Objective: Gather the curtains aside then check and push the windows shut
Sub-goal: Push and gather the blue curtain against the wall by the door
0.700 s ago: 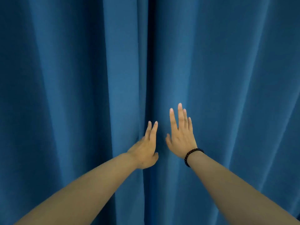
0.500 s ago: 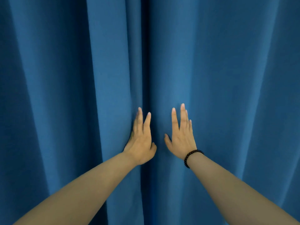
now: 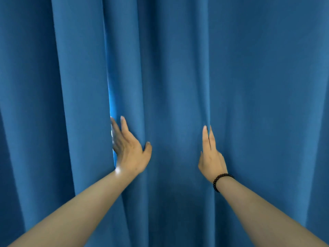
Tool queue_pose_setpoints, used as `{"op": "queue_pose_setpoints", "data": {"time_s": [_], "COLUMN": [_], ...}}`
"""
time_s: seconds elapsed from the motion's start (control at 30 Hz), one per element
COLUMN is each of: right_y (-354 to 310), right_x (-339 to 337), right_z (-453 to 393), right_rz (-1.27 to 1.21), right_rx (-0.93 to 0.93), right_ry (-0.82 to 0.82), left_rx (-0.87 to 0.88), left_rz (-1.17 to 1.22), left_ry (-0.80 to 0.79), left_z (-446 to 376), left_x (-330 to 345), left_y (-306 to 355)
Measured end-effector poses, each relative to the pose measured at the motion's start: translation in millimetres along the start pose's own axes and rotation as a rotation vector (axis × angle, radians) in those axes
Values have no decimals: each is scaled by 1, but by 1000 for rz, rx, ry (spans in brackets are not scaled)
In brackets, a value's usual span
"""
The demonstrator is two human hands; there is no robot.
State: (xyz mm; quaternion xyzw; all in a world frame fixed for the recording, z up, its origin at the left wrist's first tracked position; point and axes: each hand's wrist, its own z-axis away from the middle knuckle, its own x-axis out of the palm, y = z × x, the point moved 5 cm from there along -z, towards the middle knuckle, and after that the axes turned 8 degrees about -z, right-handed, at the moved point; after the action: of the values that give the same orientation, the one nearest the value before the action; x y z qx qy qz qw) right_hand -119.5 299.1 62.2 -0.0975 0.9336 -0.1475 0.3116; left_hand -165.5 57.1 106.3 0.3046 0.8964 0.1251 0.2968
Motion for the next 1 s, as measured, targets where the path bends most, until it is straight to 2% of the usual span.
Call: {"op": "queue_pose_setpoints", "data": {"time_s": [0.13, 0.37, 0.53, 0.63, 0.7, 0.83, 0.93, 1.0], "right_y": [11, 8, 8, 11, 15, 20, 21, 26], "right_x": [-1, -12, -12, -9, -8, -9, -10, -14], "right_z": [-11, -7, -8, -9, -9, -10, -14, -16], "right_rz": [-1, -214, -251, -205, -137, -82, -14, 43], "right_rx": [14, -42, -19, -8, 6, -19, -70, -47], "right_ry": [-36, -196, -275, -251, -202, -80, 54, 153], "left_rx": [8, 288, 520, 569, 528, 297, 66, -148], "left_rz": [116, 386, 447, 455, 529, 737, 586, 535], "left_ry": [-112, -339, -350, -329, -315, -284, -152, -247], "left_z": [0, 23, 15, 2, -5, -17, -39, -51], "left_x": [20, 63, 78, 92, 101, 117, 129, 139], "left_y": [-3, 40, 59, 59, 58, 59, 55, 49]}}
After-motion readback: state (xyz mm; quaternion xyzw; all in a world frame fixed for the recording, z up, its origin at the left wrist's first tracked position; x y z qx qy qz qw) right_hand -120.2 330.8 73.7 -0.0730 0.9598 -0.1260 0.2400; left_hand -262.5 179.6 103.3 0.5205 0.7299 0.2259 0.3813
